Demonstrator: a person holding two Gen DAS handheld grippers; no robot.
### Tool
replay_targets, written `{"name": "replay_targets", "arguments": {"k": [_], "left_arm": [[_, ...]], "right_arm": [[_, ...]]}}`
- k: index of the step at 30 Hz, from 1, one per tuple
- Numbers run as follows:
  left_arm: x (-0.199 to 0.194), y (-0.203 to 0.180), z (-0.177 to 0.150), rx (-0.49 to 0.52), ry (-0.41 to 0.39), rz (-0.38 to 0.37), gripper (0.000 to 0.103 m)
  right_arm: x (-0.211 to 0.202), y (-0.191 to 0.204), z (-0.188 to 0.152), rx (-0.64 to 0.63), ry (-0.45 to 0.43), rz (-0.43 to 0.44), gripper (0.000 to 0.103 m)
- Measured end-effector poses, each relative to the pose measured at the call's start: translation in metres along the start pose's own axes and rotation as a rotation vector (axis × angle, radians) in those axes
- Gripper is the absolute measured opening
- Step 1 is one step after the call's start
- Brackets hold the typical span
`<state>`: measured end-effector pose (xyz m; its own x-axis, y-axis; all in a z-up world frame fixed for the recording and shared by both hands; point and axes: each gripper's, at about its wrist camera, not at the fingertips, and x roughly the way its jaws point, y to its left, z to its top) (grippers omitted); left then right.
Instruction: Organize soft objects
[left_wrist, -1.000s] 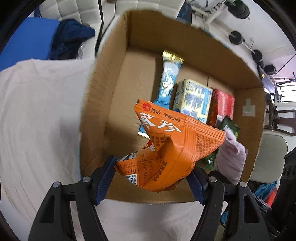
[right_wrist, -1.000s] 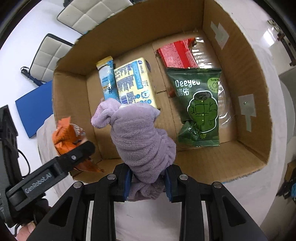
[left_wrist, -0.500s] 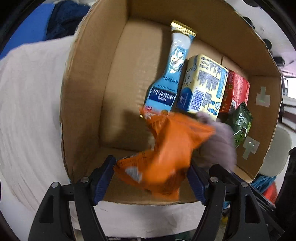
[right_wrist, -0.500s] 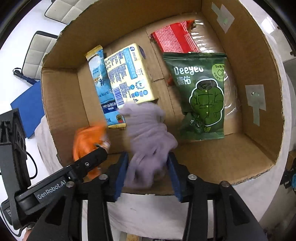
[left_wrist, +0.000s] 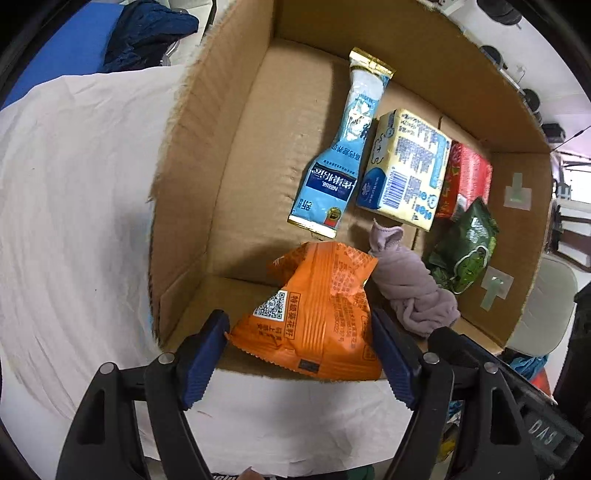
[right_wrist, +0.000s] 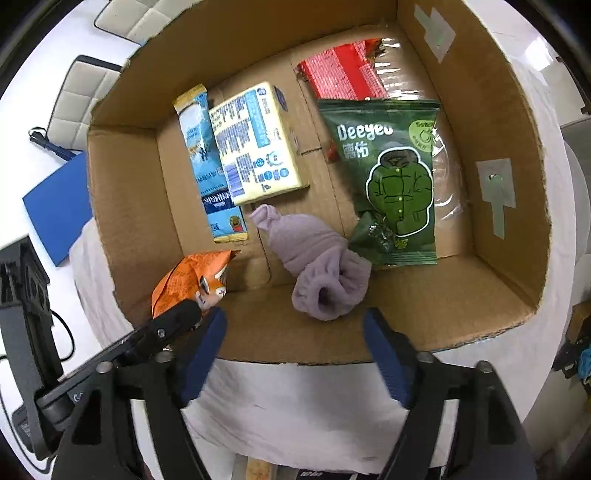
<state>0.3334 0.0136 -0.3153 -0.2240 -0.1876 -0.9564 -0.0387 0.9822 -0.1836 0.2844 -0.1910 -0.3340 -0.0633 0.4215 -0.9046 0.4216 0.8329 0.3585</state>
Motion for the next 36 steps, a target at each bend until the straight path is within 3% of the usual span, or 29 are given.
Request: {"name": "replay_targets", "arguments": {"k": [6, 8, 11, 14, 24, 27, 29, 32, 36], "left_arm": [[-0.021, 0.001, -0.013, 0.029, -0.066, 0.025, 0.077], [-0.026, -0.003, -0.017, 0.035, -0.086, 0.032, 0.077], [-0.031, -0.002, -0.019, 0.038, -0.084, 0.016, 0.078], [-0.038, -0.001, -0.020, 0.031, -0.103, 0.003, 0.094], [-0.052, -0.006, -0.023, 0.038, -0.141, 0.019, 0.094], [-0.056, -0.010, -0.026, 0.059, -0.176, 0.058, 0.094], [-0.061, -0.017, -0.030, 0.094, -0.229, 0.129, 0.094], [-0.068, -0.025, -0.036, 0.145, -0.310, 0.219, 0.094], [-0.072, -0.027, -0.043, 0.160, -0.359, 0.232, 0.094]], "right_arm": [[-0.022, -0.010, -0.006, -0.022, -0.038, -0.039, 0.082], [-0.028, -0.010, -0.010, -0.042, -0.052, -0.056, 0.088], [-0.033, -0.013, -0.013, -0.052, -0.061, -0.071, 0.088], [-0.038, -0.015, -0.015, -0.053, -0.074, -0.080, 0.088], [-0.044, -0.015, -0.020, -0.070, -0.108, -0.125, 0.088], [-0.047, -0.013, -0.023, -0.099, -0.145, -0.185, 0.088], [-0.053, -0.008, -0.026, -0.149, -0.209, -0.269, 0.102], [-0.058, -0.003, -0.030, -0.200, -0.284, -0.347, 0.103], [-0.062, -0.001, -0.034, -0.232, -0.312, -0.378, 0.103]]}}
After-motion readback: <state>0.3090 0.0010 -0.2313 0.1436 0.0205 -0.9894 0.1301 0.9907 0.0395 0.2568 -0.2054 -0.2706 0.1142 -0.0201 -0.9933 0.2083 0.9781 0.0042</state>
